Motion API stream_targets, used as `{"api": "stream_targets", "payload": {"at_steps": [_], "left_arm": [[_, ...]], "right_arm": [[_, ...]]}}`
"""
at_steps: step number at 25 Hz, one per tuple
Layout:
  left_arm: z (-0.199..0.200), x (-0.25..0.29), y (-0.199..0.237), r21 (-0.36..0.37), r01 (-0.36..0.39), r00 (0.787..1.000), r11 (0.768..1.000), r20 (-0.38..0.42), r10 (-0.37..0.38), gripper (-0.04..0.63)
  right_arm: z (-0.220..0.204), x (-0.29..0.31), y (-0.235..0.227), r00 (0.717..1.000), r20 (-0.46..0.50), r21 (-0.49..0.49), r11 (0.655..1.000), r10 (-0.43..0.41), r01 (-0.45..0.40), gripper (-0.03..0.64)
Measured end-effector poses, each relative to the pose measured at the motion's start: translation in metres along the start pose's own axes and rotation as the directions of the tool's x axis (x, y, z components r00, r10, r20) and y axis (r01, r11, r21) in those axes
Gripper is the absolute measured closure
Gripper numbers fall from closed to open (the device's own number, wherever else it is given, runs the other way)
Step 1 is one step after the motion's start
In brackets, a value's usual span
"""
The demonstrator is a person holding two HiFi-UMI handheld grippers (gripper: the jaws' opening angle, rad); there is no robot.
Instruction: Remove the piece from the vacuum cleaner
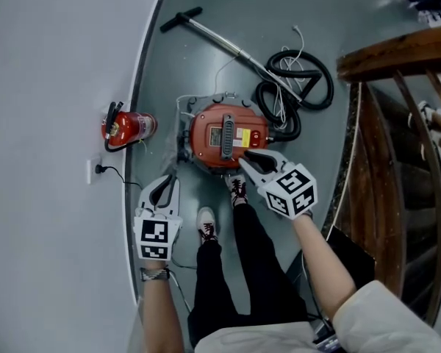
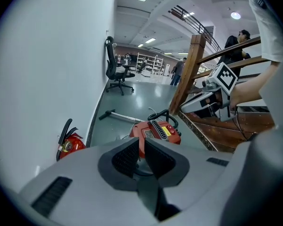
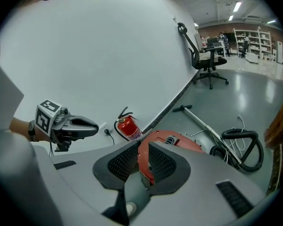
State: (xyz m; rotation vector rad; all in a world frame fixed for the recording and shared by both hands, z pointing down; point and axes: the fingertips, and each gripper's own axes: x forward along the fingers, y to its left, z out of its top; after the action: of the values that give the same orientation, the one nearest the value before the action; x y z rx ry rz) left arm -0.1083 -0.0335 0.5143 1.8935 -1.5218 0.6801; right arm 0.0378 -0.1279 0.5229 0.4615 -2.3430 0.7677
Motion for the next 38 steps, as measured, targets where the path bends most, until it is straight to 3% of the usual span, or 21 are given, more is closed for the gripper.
{"api": "stream_targets", "payload": {"at_steps": [8, 16, 29, 38], "left_arm": [[-0.015, 0.022, 0.009, -0.033, -0.011, 1.000, 0.999, -0.023, 0.010, 0.551], [-0.034, 0.042, 0.024, -0.096, -0.041, 0.997, 0.995, -0.066, 0.035, 0.514], [-0.072, 0.081, 0.038, -0.119, -0.063, 0.989, 0.991, -0.142, 0.046, 0.467], [-0.091, 0.107, 0.046, -0.136, -0.105, 0.980, 0.985, -0.184, 0.079, 0.387]], "right_arm": [[-0.017, 0.026, -0.016, 0.999, -0.045, 0.030, 0.999, 0.014, -0.012, 0.519], [-0.040, 0.052, -0.037, 0.997, -0.061, 0.150, 0.988, 0.048, -0.038, 0.479], [-0.067, 0.082, -0.051, 0.995, -0.037, 0.378, 0.923, 0.093, -0.072, 0.469], [-0.072, 0.094, -0.056, 0.994, -0.043, 0.395, 0.916, 0.098, -0.073, 0.468]]}}
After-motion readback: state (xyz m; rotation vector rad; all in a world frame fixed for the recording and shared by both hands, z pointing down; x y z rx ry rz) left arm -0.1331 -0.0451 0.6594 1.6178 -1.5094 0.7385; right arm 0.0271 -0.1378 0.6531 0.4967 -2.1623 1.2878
